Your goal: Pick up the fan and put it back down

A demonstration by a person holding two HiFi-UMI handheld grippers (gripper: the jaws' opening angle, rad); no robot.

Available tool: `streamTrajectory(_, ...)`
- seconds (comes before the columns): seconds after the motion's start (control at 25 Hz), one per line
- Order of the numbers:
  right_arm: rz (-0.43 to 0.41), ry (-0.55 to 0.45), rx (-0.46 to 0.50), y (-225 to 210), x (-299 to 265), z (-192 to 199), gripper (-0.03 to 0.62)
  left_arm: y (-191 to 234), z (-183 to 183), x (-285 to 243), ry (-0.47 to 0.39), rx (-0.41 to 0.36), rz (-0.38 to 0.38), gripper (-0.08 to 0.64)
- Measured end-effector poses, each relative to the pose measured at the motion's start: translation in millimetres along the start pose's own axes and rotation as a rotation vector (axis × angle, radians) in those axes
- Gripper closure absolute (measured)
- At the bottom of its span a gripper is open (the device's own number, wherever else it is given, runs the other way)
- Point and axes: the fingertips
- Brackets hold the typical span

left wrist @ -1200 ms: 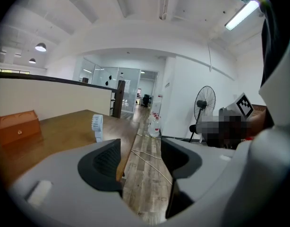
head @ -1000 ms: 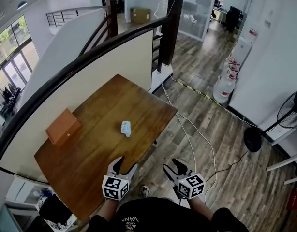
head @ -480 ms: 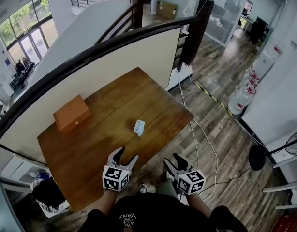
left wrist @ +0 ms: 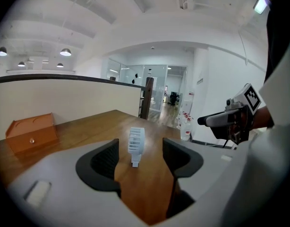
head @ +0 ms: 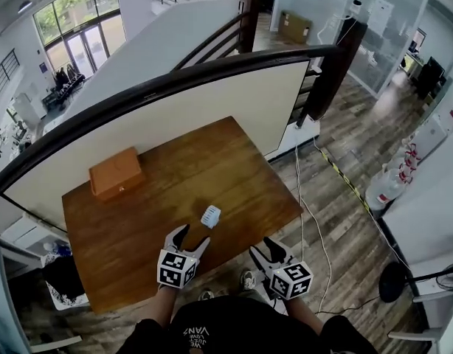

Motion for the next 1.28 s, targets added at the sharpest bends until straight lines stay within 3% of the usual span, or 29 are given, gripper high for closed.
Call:
streamTrajectory(0.32, -0.150, 0.066, 0.068, -48.7, -14.7, -24.6, 0.405, 2.2, -7.6, -50.2, 0.068, 0.010, -0.096, 0.249)
streamTrajectory(0.68, -0.253, 0.119, 0.111, -83.9, -14.1, -28.5, 0.405, 12.9, 1.0, -85.7, 0.188, -0.046, -0.152, 0.247)
streamTrajectory(0.84, -0.269, 0.128, 0.102, -90.7, -12.8, -27.5, 0.405, 15.2, 11.3, -93.7, 0.252, -0.086, -0.156, 0.249)
streamTrajectory(0.96, -0.276, 0.140, 0.099, -93.5, -16.8, -25.3, 0.405, 20.1, 14.9, -98.3, 0.280, -0.110, -0.159, 0.365)
streamTrajectory(1.28, -0.316, 0.139, 0.088, -77.2, -42.2, -32.3, 0.405, 22.9, 2.1, -92.4, 0.315, -0.160, -0.064, 0.367)
Point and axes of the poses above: the fingertips, and each gripper's own axes: x backward along the fingers, y to its left, z out of its underside, and after that the axes turned 2 degrees about -x, right-handed
